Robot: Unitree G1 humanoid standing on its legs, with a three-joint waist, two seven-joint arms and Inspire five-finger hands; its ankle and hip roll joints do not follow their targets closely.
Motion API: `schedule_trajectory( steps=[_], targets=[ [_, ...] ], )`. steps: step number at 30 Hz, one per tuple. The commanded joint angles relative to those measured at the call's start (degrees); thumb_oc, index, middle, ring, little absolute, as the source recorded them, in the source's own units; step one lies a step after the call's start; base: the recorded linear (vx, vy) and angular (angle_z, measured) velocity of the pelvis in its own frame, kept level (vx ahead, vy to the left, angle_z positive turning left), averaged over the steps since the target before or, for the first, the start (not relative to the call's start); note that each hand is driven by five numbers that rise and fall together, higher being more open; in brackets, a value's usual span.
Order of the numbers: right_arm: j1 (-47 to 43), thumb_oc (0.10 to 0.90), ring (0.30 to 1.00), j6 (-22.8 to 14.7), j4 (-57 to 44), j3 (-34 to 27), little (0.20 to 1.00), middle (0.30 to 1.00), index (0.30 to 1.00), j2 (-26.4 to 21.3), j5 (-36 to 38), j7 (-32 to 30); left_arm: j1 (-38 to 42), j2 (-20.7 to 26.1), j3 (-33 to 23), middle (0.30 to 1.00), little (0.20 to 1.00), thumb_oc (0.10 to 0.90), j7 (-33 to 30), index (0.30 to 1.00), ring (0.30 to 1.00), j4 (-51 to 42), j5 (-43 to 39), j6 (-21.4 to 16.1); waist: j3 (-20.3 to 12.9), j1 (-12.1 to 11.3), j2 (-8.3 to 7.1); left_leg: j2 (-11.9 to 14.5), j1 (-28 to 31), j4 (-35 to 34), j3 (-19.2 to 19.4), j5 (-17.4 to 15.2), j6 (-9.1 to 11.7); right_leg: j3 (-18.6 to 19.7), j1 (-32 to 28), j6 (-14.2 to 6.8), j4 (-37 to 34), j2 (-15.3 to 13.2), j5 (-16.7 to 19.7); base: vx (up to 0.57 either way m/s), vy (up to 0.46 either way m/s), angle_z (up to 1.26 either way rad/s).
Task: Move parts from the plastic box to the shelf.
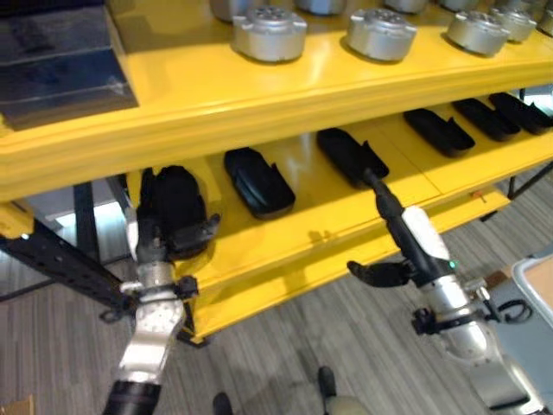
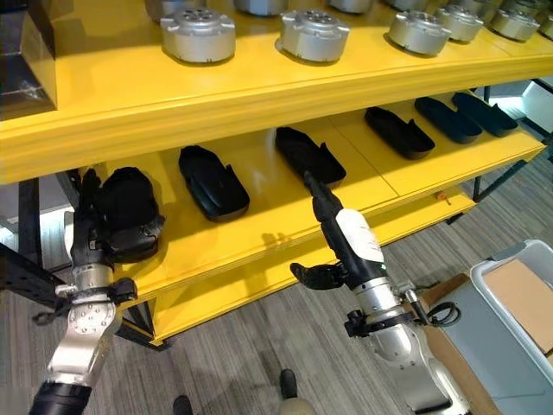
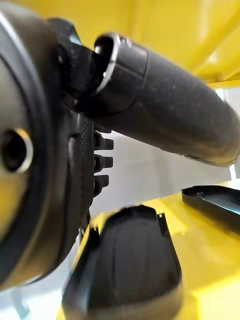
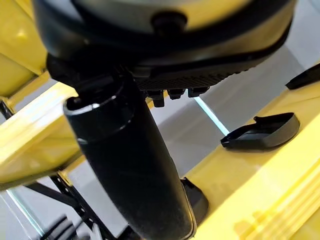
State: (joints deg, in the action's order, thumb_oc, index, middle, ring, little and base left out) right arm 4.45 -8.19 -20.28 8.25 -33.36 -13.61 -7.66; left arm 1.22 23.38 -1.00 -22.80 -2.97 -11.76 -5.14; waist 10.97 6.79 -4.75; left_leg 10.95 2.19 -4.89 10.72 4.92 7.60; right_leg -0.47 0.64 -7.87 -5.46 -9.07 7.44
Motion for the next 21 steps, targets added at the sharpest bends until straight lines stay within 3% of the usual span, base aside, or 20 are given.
schedule_trajectory(
  steps=[1,5,8,21],
  targets=[
    [-8.1,0.900,1.000,-3.3,-3.6,-3.5,1.000,1.000,1.000,0.8,6.2,-1.3,4.6,3.4,-2.6,1.000,1.000,0.900,4.2,1.000,1.000,-4.1,-3.6,-8.0,-2.2,-1.1,0.25,-1.9,4.9,-0.1,-0.1,-4.0,-3.3,-1.0,-5.1,-0.3,0.5,-0.3,-2.4,-0.04,0.004,0.02],
    [-9.8,0.900,1.000,-3.4,-1.9,-2.1,1.000,1.000,1.000,1.8,12.4,-0.1,-0.1,3.8,-2.9,1.000,1.000,0.900,7.5,1.000,1.000,-7.2,-6.8,-8.3,-2.2,-2.0,0.45,-2.1,4.0,-0.1,-1.0,-3.6,-3.3,-2.0,-5.2,-0.3,0.5,-0.6,-2.3,-0.03,0.005,0.08],
    [-11.9,0.900,1.000,-3.7,1.0,0.1,1.000,1.000,1.000,3.3,23.9,1.2,-4.6,4.2,-2.8,1.000,1.000,0.900,10.5,1.000,1.000,-9.7,-10.0,-7.9,-2.0,-2.9,0.48,-2.4,3.0,-0.1,-2.3,-3.1,-3.3,-3.4,-5.3,-0.2,0.5,-0.9,-2.1,-0.04,0.008,0.23],
    [-22.0,0.900,1.000,-2.6,10.1,6.7,1.000,1.000,1.000,7.0,35.8,0.4,-11.4,5.2,-0.4,1.000,1.000,0.900,14.9,1.000,1.000,-14.0,-16.6,-6.5,-1.6,-6.3,0.73,-3.1,0.7,-0.1,-6.1,-2.0,-3.2,-7.5,-6.5,-0.3,0.5,-1.6,-2.4,-0.01,0.001,0.18]
  ],
)
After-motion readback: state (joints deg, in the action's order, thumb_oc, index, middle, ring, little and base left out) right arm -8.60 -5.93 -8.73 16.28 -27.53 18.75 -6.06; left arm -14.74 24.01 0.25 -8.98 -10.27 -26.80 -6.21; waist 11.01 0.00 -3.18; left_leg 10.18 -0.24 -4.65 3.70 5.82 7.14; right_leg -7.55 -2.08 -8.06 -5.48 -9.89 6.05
